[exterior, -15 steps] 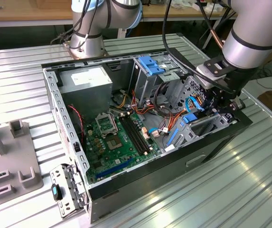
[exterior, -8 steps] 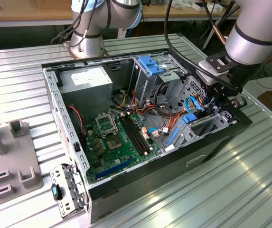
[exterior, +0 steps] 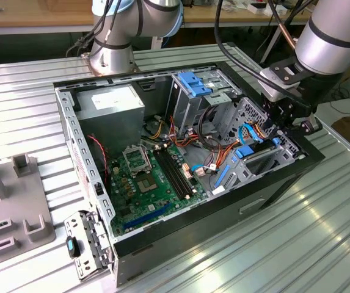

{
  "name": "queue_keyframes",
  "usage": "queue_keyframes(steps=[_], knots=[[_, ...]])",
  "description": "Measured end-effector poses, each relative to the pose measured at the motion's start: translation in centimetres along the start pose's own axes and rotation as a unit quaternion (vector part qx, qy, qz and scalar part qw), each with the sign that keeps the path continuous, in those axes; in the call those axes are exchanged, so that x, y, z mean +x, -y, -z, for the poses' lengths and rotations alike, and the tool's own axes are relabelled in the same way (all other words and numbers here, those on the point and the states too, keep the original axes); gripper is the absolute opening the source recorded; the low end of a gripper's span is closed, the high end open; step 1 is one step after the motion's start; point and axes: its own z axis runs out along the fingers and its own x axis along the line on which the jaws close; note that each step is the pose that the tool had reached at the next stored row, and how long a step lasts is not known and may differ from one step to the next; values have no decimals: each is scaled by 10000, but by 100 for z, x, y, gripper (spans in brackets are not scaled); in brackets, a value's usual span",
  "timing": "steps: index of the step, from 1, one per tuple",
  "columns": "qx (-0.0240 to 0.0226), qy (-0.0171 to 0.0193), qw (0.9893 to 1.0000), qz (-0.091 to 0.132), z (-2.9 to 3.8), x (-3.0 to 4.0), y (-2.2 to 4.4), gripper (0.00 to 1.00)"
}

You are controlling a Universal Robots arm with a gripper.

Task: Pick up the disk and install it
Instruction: 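Insert the second disk wire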

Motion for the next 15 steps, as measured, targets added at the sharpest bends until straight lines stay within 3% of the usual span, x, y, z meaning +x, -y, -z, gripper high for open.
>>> queue_keyframes(steps=[8, 11, 12, 15], knots=[[-12, -1, 10000, -3, 1, 0, -6, 30], [-97, -7, 10000, -17, 6, 1, -31, 30], [-148, -11, 9999, -25, 8, 2, -39, 30], [-445, -31, 9990, -53, 13, 2, -58, 30]])
